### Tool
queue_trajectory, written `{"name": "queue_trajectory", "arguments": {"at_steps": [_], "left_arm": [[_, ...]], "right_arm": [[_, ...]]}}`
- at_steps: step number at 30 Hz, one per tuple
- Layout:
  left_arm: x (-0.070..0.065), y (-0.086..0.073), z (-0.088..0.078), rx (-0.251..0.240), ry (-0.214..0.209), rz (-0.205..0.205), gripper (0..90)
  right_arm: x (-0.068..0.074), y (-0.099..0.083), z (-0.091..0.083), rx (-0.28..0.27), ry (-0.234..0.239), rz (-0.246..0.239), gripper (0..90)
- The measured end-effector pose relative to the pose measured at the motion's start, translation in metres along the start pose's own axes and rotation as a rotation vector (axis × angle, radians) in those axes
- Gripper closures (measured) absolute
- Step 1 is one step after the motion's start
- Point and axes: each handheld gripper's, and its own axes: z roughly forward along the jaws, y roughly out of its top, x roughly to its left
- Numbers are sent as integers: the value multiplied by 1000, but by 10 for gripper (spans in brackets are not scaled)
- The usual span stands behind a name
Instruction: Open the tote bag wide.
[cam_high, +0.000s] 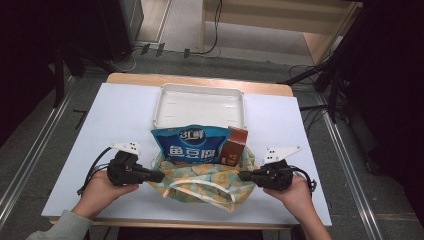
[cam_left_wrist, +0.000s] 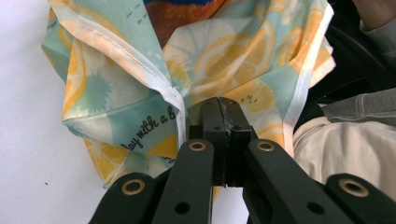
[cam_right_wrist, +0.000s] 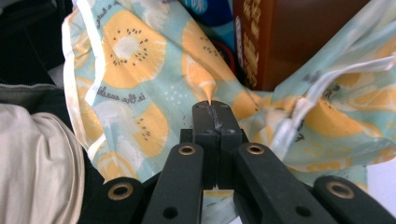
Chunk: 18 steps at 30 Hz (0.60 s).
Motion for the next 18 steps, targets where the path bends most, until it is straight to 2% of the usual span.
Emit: {"name": "queue_trajectory", "arguments": {"at_steps": [12,18], "left_arm": [[13,-9,10,-15,-10,-46,900],[12,-11,15,0,-10,-31,900]], "right_arm": [[-4,-9,16,13,11,-9,900],[-4,-12,21,20,10,-14,900]]}}
